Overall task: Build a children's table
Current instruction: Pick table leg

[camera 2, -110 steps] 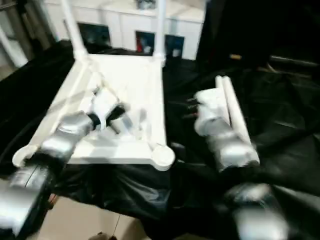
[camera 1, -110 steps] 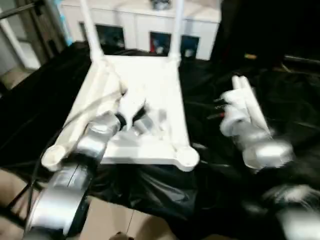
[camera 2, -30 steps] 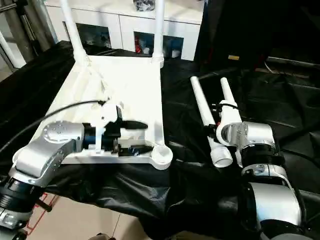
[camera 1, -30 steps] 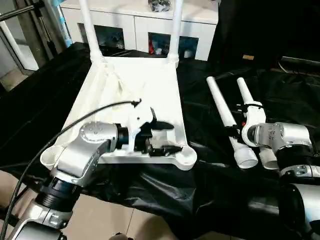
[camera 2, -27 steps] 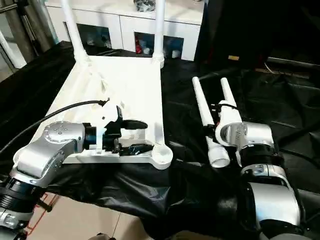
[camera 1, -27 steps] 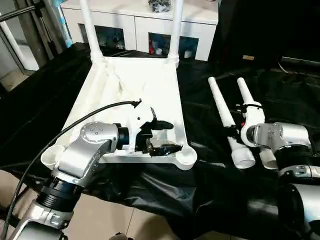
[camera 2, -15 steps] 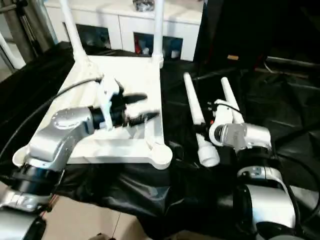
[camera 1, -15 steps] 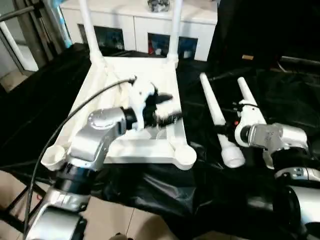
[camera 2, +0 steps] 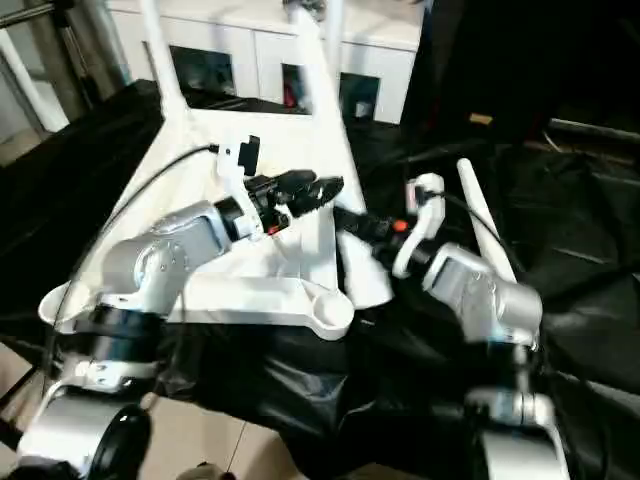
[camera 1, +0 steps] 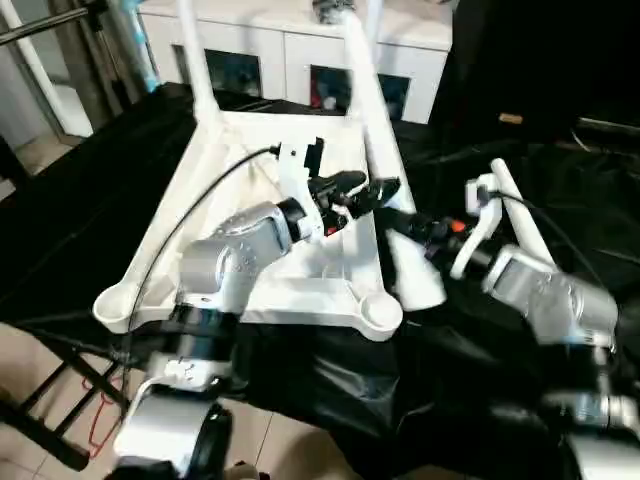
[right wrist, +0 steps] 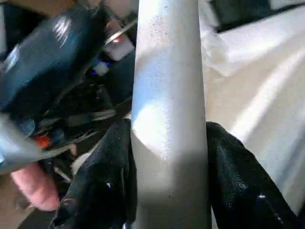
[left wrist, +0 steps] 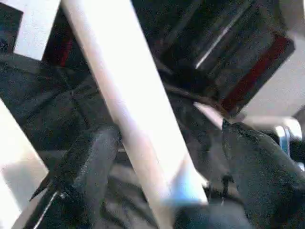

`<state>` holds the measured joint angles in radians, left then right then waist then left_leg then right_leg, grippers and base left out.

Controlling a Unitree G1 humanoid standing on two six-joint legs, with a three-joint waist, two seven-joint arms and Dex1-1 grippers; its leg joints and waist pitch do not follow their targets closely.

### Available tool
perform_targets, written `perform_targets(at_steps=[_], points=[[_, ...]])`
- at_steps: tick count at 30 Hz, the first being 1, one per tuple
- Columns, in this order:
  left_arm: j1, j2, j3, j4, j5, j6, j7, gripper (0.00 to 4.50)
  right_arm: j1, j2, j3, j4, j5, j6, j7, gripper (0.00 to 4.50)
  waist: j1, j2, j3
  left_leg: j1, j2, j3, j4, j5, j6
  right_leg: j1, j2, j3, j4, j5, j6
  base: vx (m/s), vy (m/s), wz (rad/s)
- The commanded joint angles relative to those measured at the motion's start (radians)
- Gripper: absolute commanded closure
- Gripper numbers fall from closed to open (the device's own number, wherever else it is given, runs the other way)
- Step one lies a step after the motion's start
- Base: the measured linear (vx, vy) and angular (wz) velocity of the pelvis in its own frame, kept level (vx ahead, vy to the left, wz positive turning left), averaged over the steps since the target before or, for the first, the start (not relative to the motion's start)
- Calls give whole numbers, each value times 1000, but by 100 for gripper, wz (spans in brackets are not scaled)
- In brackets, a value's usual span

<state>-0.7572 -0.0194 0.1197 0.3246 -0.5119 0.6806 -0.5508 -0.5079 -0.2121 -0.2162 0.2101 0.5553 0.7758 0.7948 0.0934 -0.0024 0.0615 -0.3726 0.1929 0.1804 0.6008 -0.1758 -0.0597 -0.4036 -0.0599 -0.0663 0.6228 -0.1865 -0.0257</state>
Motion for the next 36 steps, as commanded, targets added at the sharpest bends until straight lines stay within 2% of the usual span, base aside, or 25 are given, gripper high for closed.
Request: perform_targets(at_steps=[1, 4, 7, 10, 13, 14, 22, 25, 27, 32, 33, 36], points=[[-24, -16, 15, -14, -44, 27, 14, 61, 5, -7, 22, -35, 10, -7, 17, 268, 5, -16, -74, 6, 27, -10, -58, -114, 45, 62, -75, 45, -88, -227, -169, 0, 0, 0], [-21, -23, 14, -25, -53, 43, 20, 61, 14, -7, 31, -50, 16, -17, 32, 268, 5, -17, -75, 6, 27, -10, -58, -112, 46, 61, -76, 45, -91, -236, -158, 0, 0, 0], [-19, -29, 11, -25, -53, 54, 21, 61, 17, -7, 37, -60, 20, -15, 31, 268, 5, -15, -77, 5, 28, -11, -58, -89, 52, 62, -75, 45, -86, -196, -159, 0, 0, 0], [-23, -37, 25, -24, -62, 59, 37, 96, 18, -9, 47, -61, 17, -19, 28, 268, 4, -18, -77, 4, 29, -11, -58, -80, 57, 63, -76, 44, -85, -171, -169, 0, 0, 0], [-23, -38, 28, -27, -59, 55, 58, 117, 20, -9, 56, -64, 9, -22, 23, 268, 3, -16, -77, 3, 29, -12, -58, -77, 59, 64, -77, 43, -85, -162, -172, 0, 0, 0], [-23, -38, 29, -30, -61, 55, 64, 126, 19, -8, 61, -65, 5, -25, 20, 268, 2, -19, -78, 4, 30, -12, -59, -76, 59, 64, -77, 43, -84, -160, -173, 0, 0, 0], [-52, -57, 78, -1, -58, 24, 143, 193, 5, -1, 92, -63, -41, -57, -22, 268, 3, -17, -77, 4, 30, -11, -58, -77, 61, 64, -78, 44, -85, -153, -177, 0, 0, 0], [-56, -58, 84, 5, -59, 21, 154, 202, -4, 6, 96, -61, -46, -64, -35, 268, 1, -13, -78, 4, 30, -12, -58, -77, 58, 63, -77, 44, -84, -150, -175, 0, 0, 0], [-57, -58, 85, 7, -60, 20, 155, 231, -6, 8, 98, -62, -45, -66, -41, 268, 1, -15, -77, 4, 30, -12, -58, -74, 58, 64, -76, 44, -83, -140, -177, 0, 0, 0], [-54, -60, 89, 0, -84, 27, 137, 259, -4, 3, 113, -77, -44, -68, -45, 268, 2, -13, -80, 3, 30, -13, -57, -64, 65, 65, -77, 44, -79, -102, -193, 0, 0, 0], [-54, -60, 89, -1, -85, 28, 136, 261, -3, 3, 114, -77, -45, -69, -45, 268, 3, -9, -79, 3, 31, -13, -57, -66, 64, 65, -78, 44, -78, -102, -196, 0, 0, 0], [-50, -59, 83, -6, -91, 30, 115, 265, -2, 2, 120, -77, -45, -73, -45, 268, 2, -11, -79, 3, 30, -13, -57, -69, 64, 66, -77, 44, -79, -101, -196, 0, 0, 0]])
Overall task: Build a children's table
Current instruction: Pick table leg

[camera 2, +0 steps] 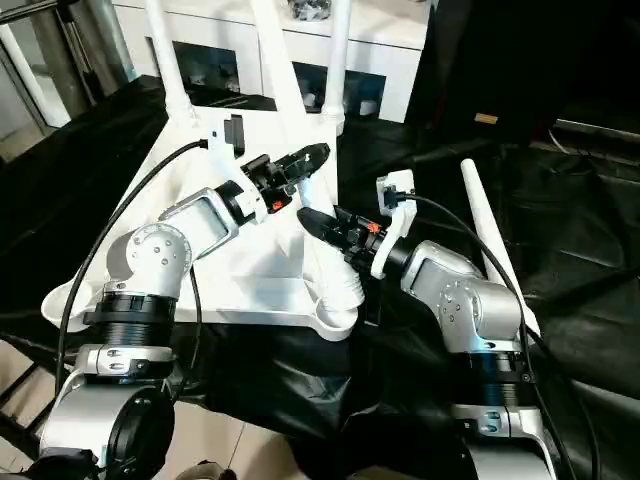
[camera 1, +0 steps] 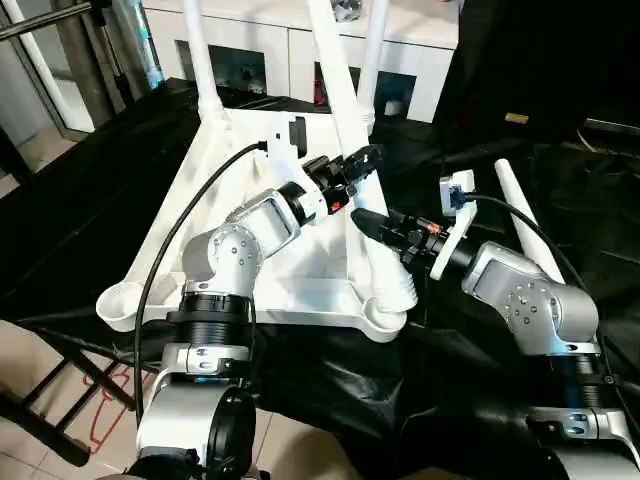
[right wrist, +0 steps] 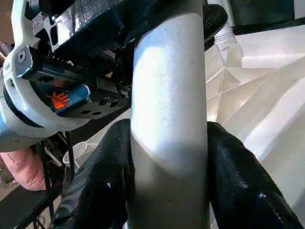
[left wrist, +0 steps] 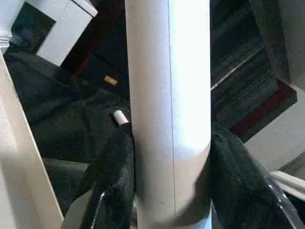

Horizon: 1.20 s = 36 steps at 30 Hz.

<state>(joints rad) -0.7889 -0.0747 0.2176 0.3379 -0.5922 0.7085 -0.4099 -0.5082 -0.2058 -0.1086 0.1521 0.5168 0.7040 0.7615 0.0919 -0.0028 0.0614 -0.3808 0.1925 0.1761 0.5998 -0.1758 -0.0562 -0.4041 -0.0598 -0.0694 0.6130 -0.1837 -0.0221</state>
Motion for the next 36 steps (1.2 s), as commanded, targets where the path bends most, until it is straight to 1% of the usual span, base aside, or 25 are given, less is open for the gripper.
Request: perform_targets(at_steps=[1, 2, 3, 4, 5, 6, 7, 8, 9, 10, 11, 12, 13, 16, 19, 22, 24, 25, 27, 28, 29, 31, 32, 33, 36], points=[[-17, -2, -19, -21, -13, 2, -39, 266, -1, -4, 13, -18, -6, -3, -11, 233, 2, -9, -78, 12, 31, -9, -57, -74, 59, 65, -76, 47, -71, -109, -199, 0, 0, 0], [-17, -2, -19, -21, -13, 2, -39, 266, -1, -4, 13, -18, -6, -3, -11, 212, 2, -9, -79, 12, 31, -9, -56, -74, 58, 66, -77, 47, -70, -109, -198, 0, 0, 0], [-14, 6, -31, -25, -18, 0, -76, 267, -3, -7, 12, -16, 3, 6, -1, 195, 2, -7, -79, 12, 31, -9, -57, -74, 58, 66, -78, 47, -71, -110, -198, 0, 0, 0], [-10, 21, -47, -32, -25, 1, -129, 267, -3, -18, 15, -18, 14, 20, 20, 195, 2, -8, -79, 12, 30, -9, -57, -73, 58, 66, -77, 48, -70, -110, -197, 0, 0, 0], [-9, 30, -56, -36, -30, 3, -159, 268, -3, -26, 18, -19, 18, 26, 31, 172, 3, -8, -79, 14, 31, -9, -57, -73, 58, 66, -77, 47, -72, -116, -197, 0, 0, 0], [-6, 53, -80, -49, -44, 9, -237, 268, -3, -46, 24, -21, 28, 41, 61, 160, 4, -8, -79, 15, 30, -9, -57, -74, 60, 67, -77, 47, -71, -117, -198, 0, 0, 0], [-5, 64, -91, -55, -50, 12, -274, 268, -3, -55, 28, -22, 32, 47, 75, 160, 3, -7, -79, 12, 33, -10, -58, -69, 58, 66, -77, 48, -66, -97, -203, 0, 0, 0], [-5, 94, -118, -69, -70, 25, -369, 268, 0, -85, 40, -28, 46, 68, 121, 154, 3, -8, -79, 13, 31, -10, -58, -69, 61, 67, -76, 48, -68, -97, -201, 0, 0, 0], [-11, 118, -139, -75, -83, 32, -445, 268, 6, -109, 50, -35, 67, 94, 167, 152, 4, -8, -79, 14, 32, -9, -58, -66, 65, 68, -77, 49, -65, -92, -204, 0, 0, 0], [-11, 118, -139, -75, -83, 32, -445, 268, 6, -109, 50, -35, 67, 94, 167, 152, 4, -11, -80, 14, 30, -8, -57, -66, 68, 68, -76, 48, -65, -90, -206, 0, 0, 0], [-15, 129, -147, -75, -87, 35, -476, 268, 9, -119, 54, -40, 79, 109, 189, 152, 4, -8, -79, 13, 33, -9, -57, -67, 68, 67, -78, 49, -62, -83, -214, 0, 0, 0], [-15, 129, -147, -75, -87, 35, -476, 269, 9, -119, 54, -40, 79, 109, 189, 152, 3, -10, -78, 12, 32, -8, -56, -72, 69, 67, -78, 49, -66, -89, -214, 0, 0, 0], [-25, 141, -153, -69, -93, 39, -517, 269, 14, -137, 68, -47, 87, 125, 220, 152, 2, -11, -78, 12, 33, -7, -56, -76, 63, 67, -79, 49, -66, -98, -217, 0, 0, 0], [-35, 151, -158, -62, -97, 41, -554, 270, 20, -153, 86, -56, 90, 134, 245, 152, 5, -11, -78, 14, 32, -7, -56, -79, 60, 69, -79, 49, -67, -125, -208, 0, 0, 0], [-45, 166, -164, -56, -107, 45, -602, 270, 27, -171, 113, -71, 93, 147, 270, 185, 3, -12, -78, 13, 33, -8, -56, -80, 53, 67, -79, 48, -67, -127, -209, 0, 0, 0], [-47, 175, -169, -52, -112, 41, -623, 270, 31, -176, 131, -79, 93, 150, 273, 209, 4, -12, -78, 13, 33, -8, -56, -81, 53, 67, -79, 48, -68, -139, -207, 0, 0, 0], [-44, 175, -168, -50, -103, 27, -620, 270, 31, -163, 145, -77, 66, 129, 243, 226, 5, -13, -79, 13, 33, -8, -56, -76, 50, 66, -80, 48, -66, -136, -204, 0, 0, 0], [-44, 176, -169, -48, -99, 24, -622, 270, 30, -161, 146, -76, 62, 126, 238, 232, 4, -16, -78, 12, 32, -7, -56, -78, 49, 66, -80, 48, -66, -137, -203, 0, 0, 0], [-43, 176, -171, -45, -88, 12, -622, 270, 28, -156, 145, -72, 56, 118, 227, 249, 4, -15, -78, 12, 32, -8, -56, -79, 48, 65, -80, 48, -68, -146, -200, 0, 0, 0], [-46, 170, -166, -35, -79, 5, -600, 214, 23, -147, 143, -64, 44, 107, 207, 254, 4, -15, -79, 12, 33, -8, -56, -75, 47, 66, -80, 49, -67, -141, -200, 0, 0, 0], [-56, 159, -153, -11, -61, 4, -544, 200, 12, -124, 139, -44, 17, 77, 159, 256, 4, -14, -79, 12, 33, -8, -56, -72, 46, 64, -79, 48, -66, -137, -199, 0, 0, 0], [-52, 151, -157, -16, -33, -13, -498, 193, -5, -85, 134, -16, -22, 34, 72, 260, 0, -12, -79, 13, 34, -9, -56, -75, 32, 61, -81, 47, -66, -140, -203, 0, 0, 0], [-52, 151, -157, -17, -31, -14, -497, 180, -6, -84, 133, -15, -23, 32, 69, 262, 0, -13, -80, 14, 33, -9, -57, -80, 26, 63, -82, 48, -66, -145, -202, 0, 0, 0], [-44, 150, -173, -28, -2, -40, -474, 180, -10, -71, 132, -10, -31, 25, 39, 262, 0, -15, -79, 13, 32, -9, -58, -80, 27, 64, -81, 48, -67, -145, -200, 0, 0, 0], [-26, 127, -202, -22, 103, -102, -322, 151, -17, -23, 135, -10, -57, -4, -40, 263, -2, -12, -80, 15, 35, -9, -58, -71, 29, 62, -79, 50, -64, -111, -195, 0, 0, 0]])
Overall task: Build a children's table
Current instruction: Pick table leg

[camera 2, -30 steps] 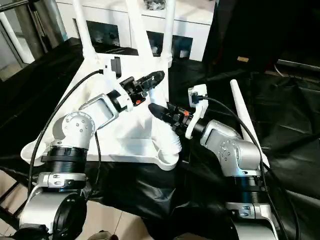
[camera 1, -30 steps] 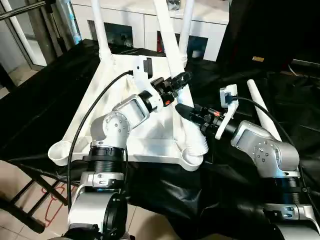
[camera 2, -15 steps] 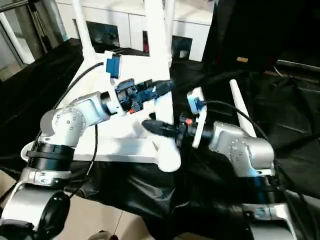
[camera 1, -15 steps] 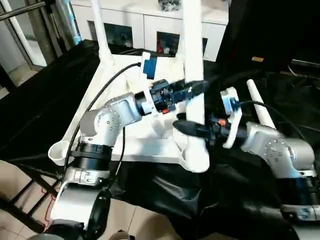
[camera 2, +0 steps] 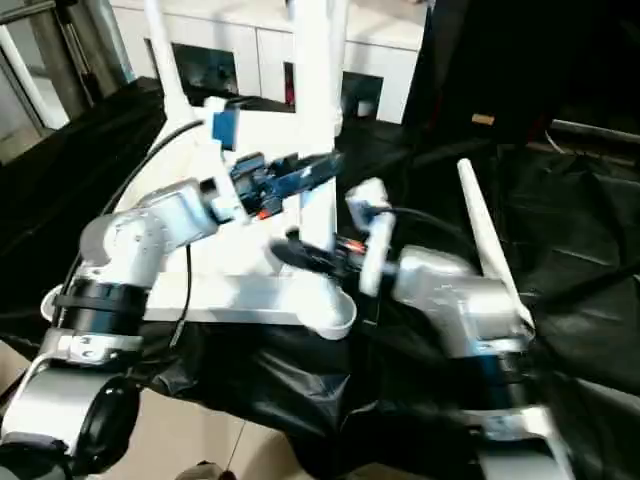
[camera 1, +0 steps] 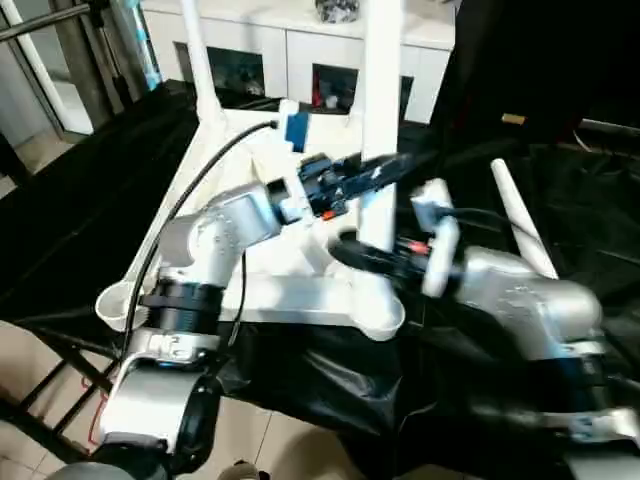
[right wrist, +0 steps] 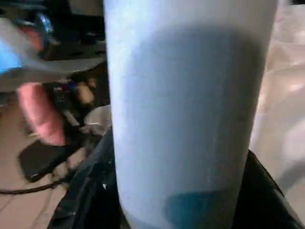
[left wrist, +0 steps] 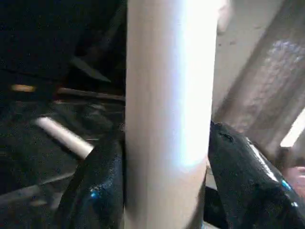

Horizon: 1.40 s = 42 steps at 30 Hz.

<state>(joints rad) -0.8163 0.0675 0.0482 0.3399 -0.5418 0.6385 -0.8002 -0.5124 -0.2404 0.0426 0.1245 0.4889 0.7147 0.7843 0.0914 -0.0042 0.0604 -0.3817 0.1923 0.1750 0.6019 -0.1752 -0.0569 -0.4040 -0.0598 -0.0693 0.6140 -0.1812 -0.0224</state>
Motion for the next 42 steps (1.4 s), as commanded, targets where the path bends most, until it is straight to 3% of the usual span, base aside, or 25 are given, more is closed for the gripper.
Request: perform_targets(at_steps=[1, 7, 9, 10, 12, 21, 23, 27, 28, 29, 34, 35, 42], points=[[3, -17, -34, -23, 62, -35, 84, 151, -13, 18, -15, 18, -32, -18, -72, 263, 0, -10, -79, 15, 36, -9, -60, -72, 28, 63, -80, 50, -65, -112, -195, 0, 0, 0], [18, -90, -11, 1, 171, -81, 374, 151, -44, 107, -11, 56, -113, -90, -236, 264, -4, -11, -80, 12, 34, -8, -59, -77, 24, 65, -80, 50, -65, -110, -190, 0, 0, 0], [19, -96, -6, 3, 176, -88, 394, 151, -46, 112, -12, 60, -115, -92, -247, 264, -5, -12, -79, 12, 32, -9, -61, -82, 24, 66, -79, 50, -68, -125, -183, 0, 0, 0], [20, -104, 0, 5, 182, -96, 418, 180, -48, 119, -13, 64, -118, -95, -259, 264, -4, -11, -79, 13, 33, -9, -60, -82, 24, 64, -78, 51, -68, -126, -179, 0, 0, 0], [17, -164, 73, 5, 164, -131, 545, 190, -54, 134, -13, 66, -124, -100, -286, 264, -6, -10, -79, 12, 33, -8, -58, -83, 26, 66, -78, 51, -68, -104, -191, 0, 0, 0], [12, -184, 99, 7, 158, -179, 593, 256, -55, 133, -12, 69, -145, -135, -300, 264, -4, -10, -79, 12, 32, -9, -60, -86, 36, 64, -77, 50, -70, -117, -174, 0, 0, 0], [15, -187, 94, -6, 143, -170, 560, 258, -52, 131, -24, 63, -118, -129, -274, 208, -4, -11, -79, 13, 32, -9, -60, -86, 38, 64, -77, 50, -70, -111, -176, 0, 0, 0], [28, -164, 47, -42, 92, -139, 425, 264, -35, 88, -18, 26, -84, -93, -187, 164, -1, -12, -79, 12, 31, -8, -59, -79, 53, 67, -77, 50, -69, -98, -180, 0, 0, 0], [30, -157, 39, -48, 82, -131, 398, 264, -32, 78, -15, 18, -79, -86, -170, 164, 0, -6, -80, 12, 32, -9, -58, -74, 52, 66, -77, 50, -65, -89, -184, 0, 0, 0], [31, -145, 31, -57, 62, -112, 353, 266, -25, 59, -11, 4, -66, -70, -136, 151, -2, -8, -81, 12, 34, -9, -57, -67, 55, 65, -76, 50, -64, -69, -191, 0, 0, 0], [34, -93, 5, -92, -30, -30, 153, 266, 8, -48, 27, -57, -4, 4, 40, 151, 5, -9, -77, 13, 33, -7, -58, -88, 60, 68, -78, 50, -66, -90, -205, 0, 0, 0], [38, -71, -1, -106, -77, 0, 51, 266, 18, -78, 33, -73, 25, 24, 93, 151, 4, -10, -77, 11, 32, -8, -57, -92, 58, 68, -78, 50, -66, -105, -203, 0, 0, 0], [43, 7, -7, -150, -232, 102, -245, 266, 40, -133, 50, -113, 79, 60, 209, 151, 1, -10, -76, 14, 32, -7, -58, -100, 58, 64, -76, 49, -70, -155, -200, 0, 0, 0]])
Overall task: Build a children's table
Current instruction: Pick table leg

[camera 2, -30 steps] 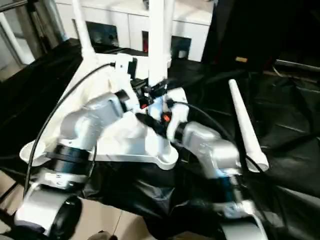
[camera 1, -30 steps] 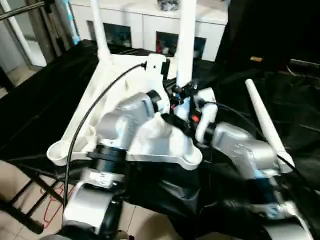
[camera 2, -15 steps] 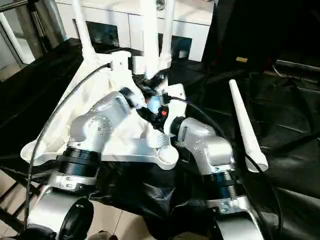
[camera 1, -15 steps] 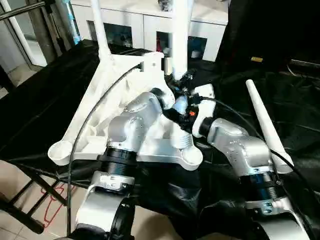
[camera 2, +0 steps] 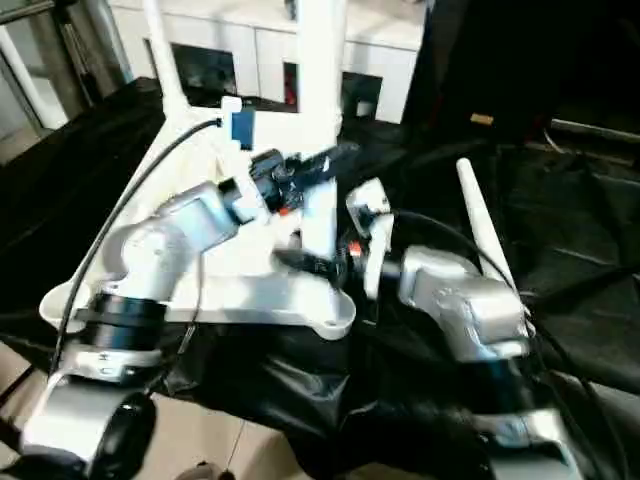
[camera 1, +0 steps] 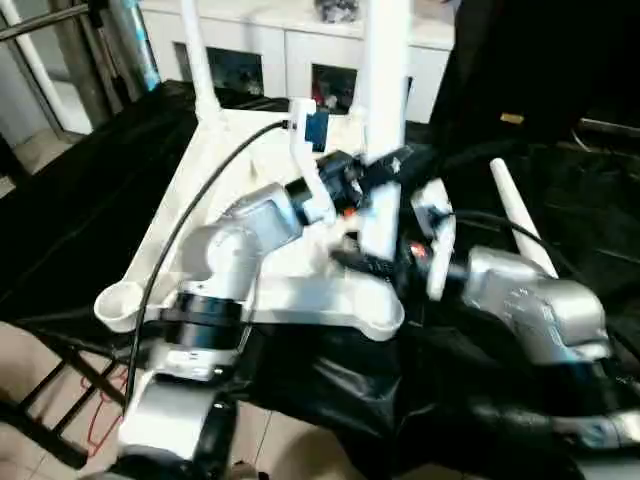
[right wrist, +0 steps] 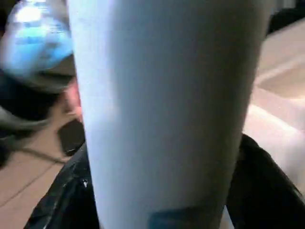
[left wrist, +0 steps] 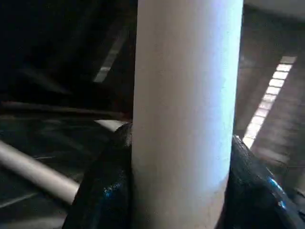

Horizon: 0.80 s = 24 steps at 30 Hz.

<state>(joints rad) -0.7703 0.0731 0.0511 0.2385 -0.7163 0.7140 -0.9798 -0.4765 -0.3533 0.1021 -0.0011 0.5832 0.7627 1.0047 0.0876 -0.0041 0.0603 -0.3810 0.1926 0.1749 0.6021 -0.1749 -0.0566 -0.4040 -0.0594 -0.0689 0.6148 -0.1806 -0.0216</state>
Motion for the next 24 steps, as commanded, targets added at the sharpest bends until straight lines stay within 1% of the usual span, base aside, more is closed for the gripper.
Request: perform_targets(at_steps=[1, 2, 4, 5, 6, 7, 8, 10, 11, 13, 15, 16, 17, 18, 19, 20, 21, 22, 23, 24], points=[[-7, 2, -4, -51, -73, 43, -70, 266, 3, -21, -9, 13, -15, 13, -11, 151, 4, -8, -75, 13, 33, -7, -58, -105, 52, 63, -77, 48, -70, -158, -205, 0, 0, 0], [-10, 3, 5, -56, -96, 59, -88, 266, 5, -24, -7, 7, -11, 19, -4, 168, 3, -6, -75, 17, 35, -7, -59, -115, 46, 61, -77, 48, -71, -166, -207, 0, 0, 0], [-8, 7, 8, -67, -115, 72, -104, 266, 9, -24, -5, 0, -6, 24, -1, 186, 5, -6, -75, 18, 34, -7, -59, -119, 41, 60, -75, 49, -72, -166, -208, 0, 0, 0], [-8, 8, 9, -72, -122, 76, -110, 266, 12, -25, -3, -8, -2, 31, 1, 197, 5, -6, -75, 18, 35, -7, -60, -120, 38, 61, -75, 49, -71, -168, -206, 0, 0, 0], [-8, 8, 9, -72, -122, 76, -110, 266, 12, -24, -3, -8, -2, 31, 1, 197, 6, -6, -75, 17, 35, -8, -60, -120, 36, 62, -76, 49, -71, -166, -204, 0, 0, 0], [-8, 9, 8, -72, -123, 77, -115, 266, 15, -25, 2, -13, 2, 34, 0, 209, 5, -8, -75, 17, 35, -8, -61, -120, 35, 62, -76, 49, -71, -169, -201, 0, 0, 0], [-8, 11, 6, -71, -123, 77, -119, 266, 17, -26, 5, -15, 4, 35, 1, 220, 6, -7, -75, 16, 34, -8, -60, -117, 35, 63, -77, 49, -72, -172, -199, 0, 0, 0], [-6, 15, 2, -72, -124, 79, -130, 266, 20, -26, 9, -18, 7, 35, 1, 230, 6, -8, -76, 13, 33, -8, -60, -109, 33, 65, -77, 49, -70, -163, -193, 0, 0, 0], [-4, 16, 1, -73, -125, 81, -134, 266, 22, -24, 10, -20, 8, 36, -2, 248, 5, -11, -76, 13, 32, -7, -59, -106, 34, 65, -77, 49, -71, -164, -191, 0, 0, 0], [-2, 16, 3, -74, -125, 85, -121, 266, 25, -14, 11, -20, 6, 30, -18, 256, 6, -10, -76, 12, 32, -8, -59, -103, 33, 65, -77, 49, -70, -166, -188, 0, 0, 0], [-1, 15, 2, -73, -113, 79, -103, 196, 25, -2, 9, -17, -5, 20, -37, 261, 6, -9, -76, 13, 33, -8, -59, -106, 32, 64, -77, 49, -72, -172, -188, 0, 0, 0], [0, 11, 2, -70, -98, 65, -85, 196, 23, 11, 5, -10, -20, 3, -67, 261, 5, -8, -76, 13, 33, -8, -60, -107, 30, 63, -77, 49, -72, -174, -187, 0, 0, 0], [1, 7, 1, -67, -84, 50, -69, 190, 21, 22, 2, -4, -31, -12, -92, 262, 4, -8, -77, 12, 33, -8, -60, -105, 20, 62, -78, 49, -71, -173, -186, 0, 0, 0], [1, 1, 0, -63, -61, 25, -45, 174, 17, 34, -3, 5, -43, -24, -119, 262, 4, -8, -76, 13, 33, -9, -61, -106, 19, 62, -78, 49, -73, -176, -184, 0, 0, 0], [0, -8, 0, -53, -30, -9, -7, 174, 12, 49, -9, 17, -54, -37, -151, 262, 2, -8, -76, 14, 33, -8, -60, -110, 17, 62, -77, 49, -72, -175, -183, 0, 0, 0], [-5, -14, -6, -35, 17, -43, 49, 150, 4, 67, -17, 31, -68, -53, -189, 262, 1, -7, -76, 13, 33, -9, -60, -112, 15, 63, -78, 50, -73, -175, -181, 0, 0, 0], [-15, -23, -29, 6, 123, -116, 164, 147, -11, 101, -30, 61, -97, -89, -257, 262, 1, -6, -76, 13, 35, -10, -61, -110, 11, 61, -79, 50, -73, -175, -178, 0, 0, 0], [-20, -26, -44, 30, 184, -154, 227, 147, -18, 119, -37, 76, -113, -110, -293, 263, -5, -11, -75, 14, 34, -10, -62, -121, 3, 59, -76, 49, -78, -193, -166, 0, 0, 0], [-25, -22, -70, 57, 255, -178, 304, 147, -27, 138, -43, 93, -126, -125, -330, 263, -2, -9, -76, 17, 34, -11, -63, -126, 0, 59, -78, 49, -79, -206, -159, 0, 0, 0], [-32, -20, -96, 98, 347, -194, 435, 147, -41, 167, -47, 117, -147, -149, -382, 263, -4, -7, -76, 21, 35, -10, -64, -138, -9, 54, -73, 52, -78, -208, -137, 0, 0, 0]])
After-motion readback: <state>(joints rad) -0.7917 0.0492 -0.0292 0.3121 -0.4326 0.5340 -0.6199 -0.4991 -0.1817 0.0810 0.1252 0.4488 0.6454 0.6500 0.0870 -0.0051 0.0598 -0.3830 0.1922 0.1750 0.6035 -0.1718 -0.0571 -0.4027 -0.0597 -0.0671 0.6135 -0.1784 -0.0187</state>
